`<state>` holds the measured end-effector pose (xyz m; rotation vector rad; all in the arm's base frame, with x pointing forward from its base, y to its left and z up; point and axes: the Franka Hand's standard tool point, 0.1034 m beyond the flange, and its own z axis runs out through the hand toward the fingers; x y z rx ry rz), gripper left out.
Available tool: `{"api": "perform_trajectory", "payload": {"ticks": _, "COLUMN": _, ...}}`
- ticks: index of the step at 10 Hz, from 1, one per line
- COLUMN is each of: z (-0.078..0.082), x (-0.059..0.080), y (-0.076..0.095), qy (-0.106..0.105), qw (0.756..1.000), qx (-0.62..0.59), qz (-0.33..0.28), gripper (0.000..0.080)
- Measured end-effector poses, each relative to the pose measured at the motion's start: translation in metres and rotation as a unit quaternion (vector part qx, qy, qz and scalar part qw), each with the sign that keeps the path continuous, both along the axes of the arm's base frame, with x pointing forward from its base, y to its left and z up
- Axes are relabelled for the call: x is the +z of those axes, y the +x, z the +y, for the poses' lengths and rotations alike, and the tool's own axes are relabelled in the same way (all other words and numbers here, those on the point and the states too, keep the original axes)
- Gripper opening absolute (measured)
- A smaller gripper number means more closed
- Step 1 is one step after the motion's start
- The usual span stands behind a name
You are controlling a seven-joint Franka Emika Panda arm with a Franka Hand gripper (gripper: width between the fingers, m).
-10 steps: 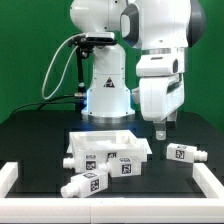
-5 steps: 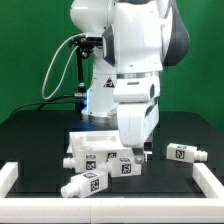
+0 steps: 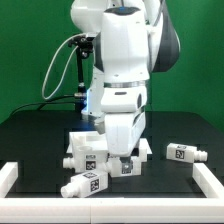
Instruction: Assemble one leg
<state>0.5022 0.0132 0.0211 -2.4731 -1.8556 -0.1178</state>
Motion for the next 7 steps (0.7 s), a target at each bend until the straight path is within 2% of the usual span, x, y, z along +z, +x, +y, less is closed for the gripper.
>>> {"api": "perform_trajectory", "payload": {"ticks": 2, "z": -0.0110, "x": -0.0077, "y": -0.0027, "qy": 0.001, "qw": 1.000, "qx": 0.018, "qz": 0.004, "gripper": 0.0648}}
{"api": "perform_trajectory", "payload": {"ticks": 5, "z": -0.0127, "x": -0.0129, "y": 0.0007, "qy": 0.003, "qw": 1.000, "qx": 0.020, "qz": 0.005, "gripper": 0.0648}}
{"api": "perform_trajectory", "payload": {"ticks": 7, "z": -0.0127, "x": -0.0133, "y": 0.0004, "qy": 0.003, "qw": 1.000, "qx": 0.020, "qz": 0.005, "gripper": 0.0385}}
